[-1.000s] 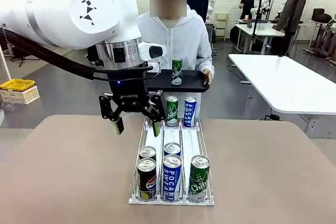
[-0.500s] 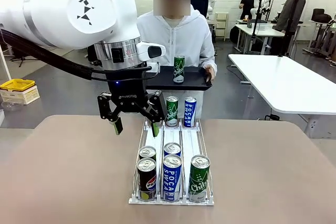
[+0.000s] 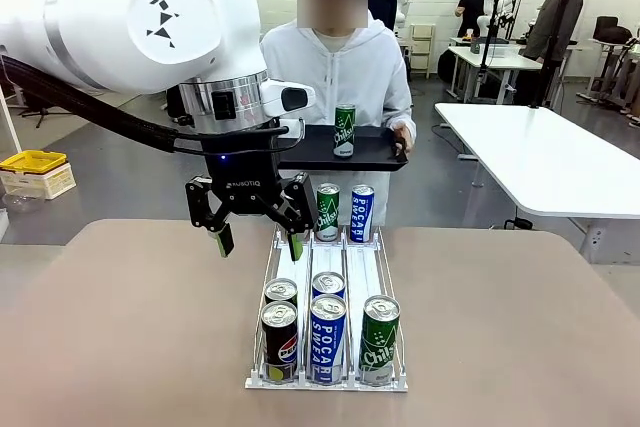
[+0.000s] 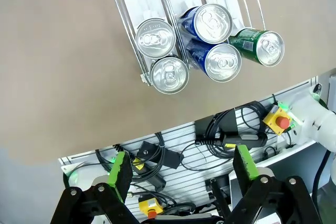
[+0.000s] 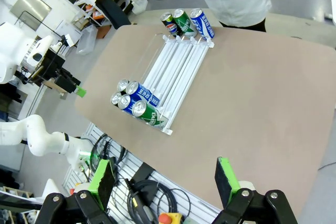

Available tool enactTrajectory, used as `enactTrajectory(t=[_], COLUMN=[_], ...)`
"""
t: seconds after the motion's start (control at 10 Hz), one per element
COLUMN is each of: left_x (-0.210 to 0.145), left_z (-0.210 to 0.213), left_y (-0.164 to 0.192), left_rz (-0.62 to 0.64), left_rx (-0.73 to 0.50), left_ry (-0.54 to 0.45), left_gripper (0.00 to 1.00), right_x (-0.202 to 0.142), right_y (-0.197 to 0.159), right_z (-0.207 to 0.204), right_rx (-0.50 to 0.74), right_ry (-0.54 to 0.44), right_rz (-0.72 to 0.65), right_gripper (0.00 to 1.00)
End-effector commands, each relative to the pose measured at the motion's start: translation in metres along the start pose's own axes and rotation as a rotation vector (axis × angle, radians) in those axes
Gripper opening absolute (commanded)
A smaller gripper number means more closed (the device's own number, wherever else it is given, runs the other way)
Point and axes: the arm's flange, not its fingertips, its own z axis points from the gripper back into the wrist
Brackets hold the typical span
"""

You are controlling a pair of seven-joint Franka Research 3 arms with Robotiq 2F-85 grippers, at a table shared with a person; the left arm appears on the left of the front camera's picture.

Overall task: Retrieve and hand over the desired beverage to the person.
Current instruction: Pick up another can of the same type that the person held from the Automatic Can Dispenser.

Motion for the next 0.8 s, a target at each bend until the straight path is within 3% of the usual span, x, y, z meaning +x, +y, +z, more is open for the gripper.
enactTrajectory(t=[0.0, 0.2, 0.7], left_x=[0.000, 0.004, 0.023], left_z=[0.000, -0.021, -0.052], left_y=[0.000, -0.021, -0.056], left_rz=[0.000, -0.069, 0.102], left_rx=[0.000, 0.065, 0.092], left_ry=[0.000, 0.049, 0.097], left_gripper=[1.00, 1.00, 1.00], right_x=[0.001, 0.001, 0.001], right_y=[-0.002, -0.002, -0.002], right_z=[0.000, 0.000, 0.000], right_rx=[0.022, 0.022, 0.022], right_ry=[-0.005, -0.005, -0.005], right_rz=[0.015, 0.015, 0.015], right_gripper=[1.00, 1.00, 1.00])
